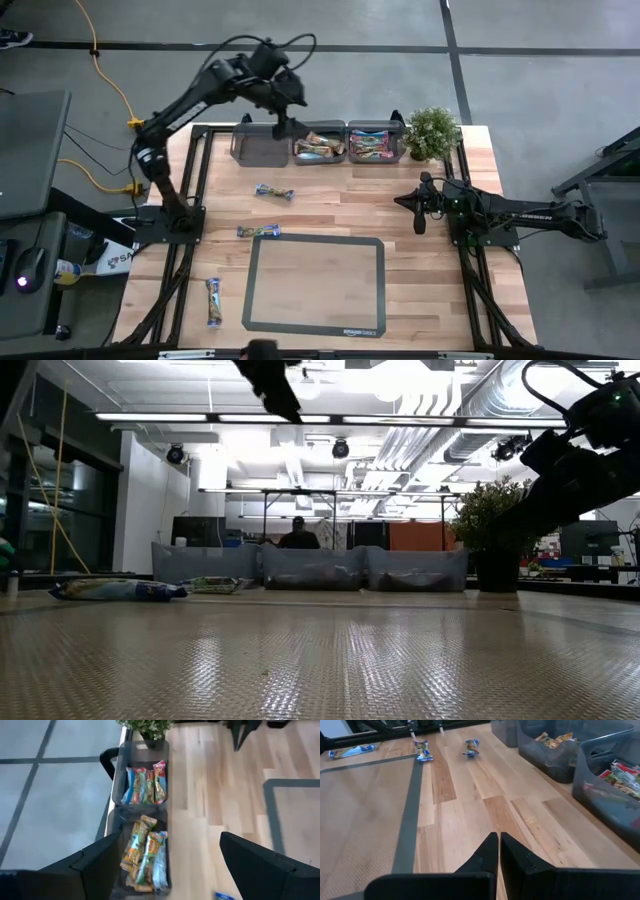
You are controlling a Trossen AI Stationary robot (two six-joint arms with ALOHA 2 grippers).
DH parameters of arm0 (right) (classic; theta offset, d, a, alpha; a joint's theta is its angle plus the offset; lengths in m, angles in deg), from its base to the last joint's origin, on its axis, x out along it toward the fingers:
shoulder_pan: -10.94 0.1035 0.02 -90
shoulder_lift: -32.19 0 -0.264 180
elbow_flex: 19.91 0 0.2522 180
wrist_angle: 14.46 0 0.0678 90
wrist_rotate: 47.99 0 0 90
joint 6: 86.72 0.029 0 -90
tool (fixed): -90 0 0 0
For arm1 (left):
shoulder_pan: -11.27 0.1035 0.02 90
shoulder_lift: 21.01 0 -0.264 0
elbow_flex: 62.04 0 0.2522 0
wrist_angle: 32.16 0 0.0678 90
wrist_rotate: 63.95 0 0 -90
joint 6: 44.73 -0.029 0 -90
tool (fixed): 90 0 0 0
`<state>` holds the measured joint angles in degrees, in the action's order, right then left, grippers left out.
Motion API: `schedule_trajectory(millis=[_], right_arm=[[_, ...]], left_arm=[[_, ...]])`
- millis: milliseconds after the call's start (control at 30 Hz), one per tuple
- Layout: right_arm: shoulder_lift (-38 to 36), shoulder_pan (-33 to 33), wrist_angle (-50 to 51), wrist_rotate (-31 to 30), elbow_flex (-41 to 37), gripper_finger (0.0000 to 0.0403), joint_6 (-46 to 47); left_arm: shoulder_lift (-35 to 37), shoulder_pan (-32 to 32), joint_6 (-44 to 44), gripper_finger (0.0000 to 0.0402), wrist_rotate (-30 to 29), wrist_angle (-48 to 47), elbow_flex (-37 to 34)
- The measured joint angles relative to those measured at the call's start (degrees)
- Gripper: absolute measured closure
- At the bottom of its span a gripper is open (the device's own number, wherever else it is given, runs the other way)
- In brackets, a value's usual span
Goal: Pick and place Granola Bars by type
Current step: Put the blue granola bar into the left black bin
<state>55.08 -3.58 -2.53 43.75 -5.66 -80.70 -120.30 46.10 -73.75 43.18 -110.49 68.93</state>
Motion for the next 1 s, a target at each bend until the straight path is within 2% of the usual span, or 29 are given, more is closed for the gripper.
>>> schedule_trajectory(millis=[267,567,833,1000], right_arm=[[0.0,0.0,-0.04,0.15,0.0,0.0402,0.0],[0.0,0.0,-0.07,0.17,0.0,0.0402,-0.02],[0.0,0.0,-0.09,0.2,0.0,0.0402,-0.04],[0.0,0.0,-0.09,0.2,0.0,0.0402,-0.04]], left_arm=[[7.52,0.02,4.24,0.0076,0.87,-13.25,0.0],[15.21,0.04,7.15,0.0076,4.16,-14.43,0.0],[17.35,0.02,26.46,0.0076,6.3,-18.03,0.0],[19.73,0.0,29.68,0.0076,7.25,-24.01,0.0]])
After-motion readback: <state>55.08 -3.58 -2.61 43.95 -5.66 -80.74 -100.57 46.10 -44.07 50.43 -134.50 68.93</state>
